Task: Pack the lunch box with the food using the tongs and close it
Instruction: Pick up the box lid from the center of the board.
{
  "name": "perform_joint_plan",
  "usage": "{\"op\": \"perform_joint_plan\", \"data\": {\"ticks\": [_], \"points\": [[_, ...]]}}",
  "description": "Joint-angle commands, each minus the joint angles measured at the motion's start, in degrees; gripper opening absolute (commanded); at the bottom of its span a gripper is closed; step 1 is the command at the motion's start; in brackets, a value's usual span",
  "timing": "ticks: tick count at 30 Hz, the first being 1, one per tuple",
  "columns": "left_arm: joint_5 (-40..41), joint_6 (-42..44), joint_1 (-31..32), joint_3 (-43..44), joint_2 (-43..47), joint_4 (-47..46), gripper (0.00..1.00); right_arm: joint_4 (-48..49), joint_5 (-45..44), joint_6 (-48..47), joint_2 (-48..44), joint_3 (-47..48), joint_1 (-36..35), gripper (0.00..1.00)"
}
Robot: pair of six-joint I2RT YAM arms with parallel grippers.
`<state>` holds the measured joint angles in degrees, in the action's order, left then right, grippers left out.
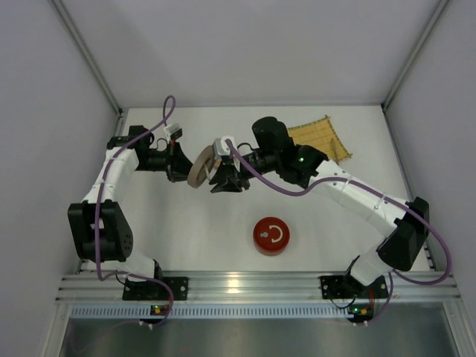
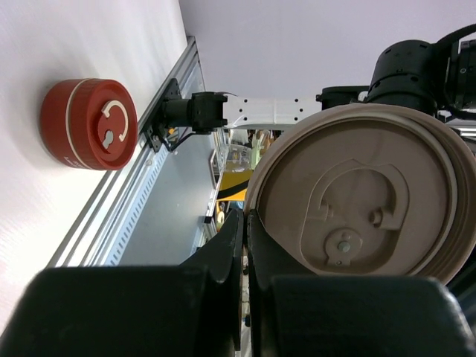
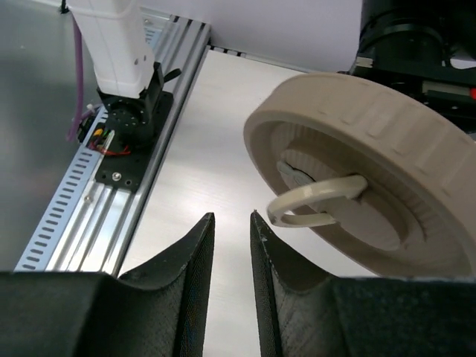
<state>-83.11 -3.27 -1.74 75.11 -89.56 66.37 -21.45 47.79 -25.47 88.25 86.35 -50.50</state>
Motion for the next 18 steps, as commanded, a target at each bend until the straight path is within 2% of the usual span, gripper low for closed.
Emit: {"op": "perform_joint_plan", "data": {"ticks": [1, 5, 7, 11, 15, 18], "points": [[-12.8, 0.3, 0.1, 1.4, -0.2, -0.8, 0.0, -2.1, 2.3, -2.1, -2.7, 1.1, -1.4, 0.25], [-12.7, 0.5, 0.1, 1.0, 0.1, -0.6, 0.0, 1.7, -1.3, 1.9, -2.2, 0.9, -1.6, 0.26], [-12.7, 0.5, 0.1, 0.9, 0.4, -0.5, 0.0, 3.7, -5.3, 6.3, -1.9, 0.8, -1.7, 0.3], [-12.8, 1.3, 0.0, 0.9, 1.2, 0.2, 0.0, 6.2, -7.8, 11.2, -1.8, 1.0, -1.4, 0.46], [-12.7, 2.0, -0.4, 0.8, 1.6, 0.8, 0.0, 4.8, -9.4, 12.2, -2.6, 1.1, -1.4, 0.49], [-12.7, 2.7, -0.9, 1.1, 1.2, 1.5, 0.0, 4.6, -12.6, 12.8, -3.5, 0.8, -1.5, 0.58]]}}
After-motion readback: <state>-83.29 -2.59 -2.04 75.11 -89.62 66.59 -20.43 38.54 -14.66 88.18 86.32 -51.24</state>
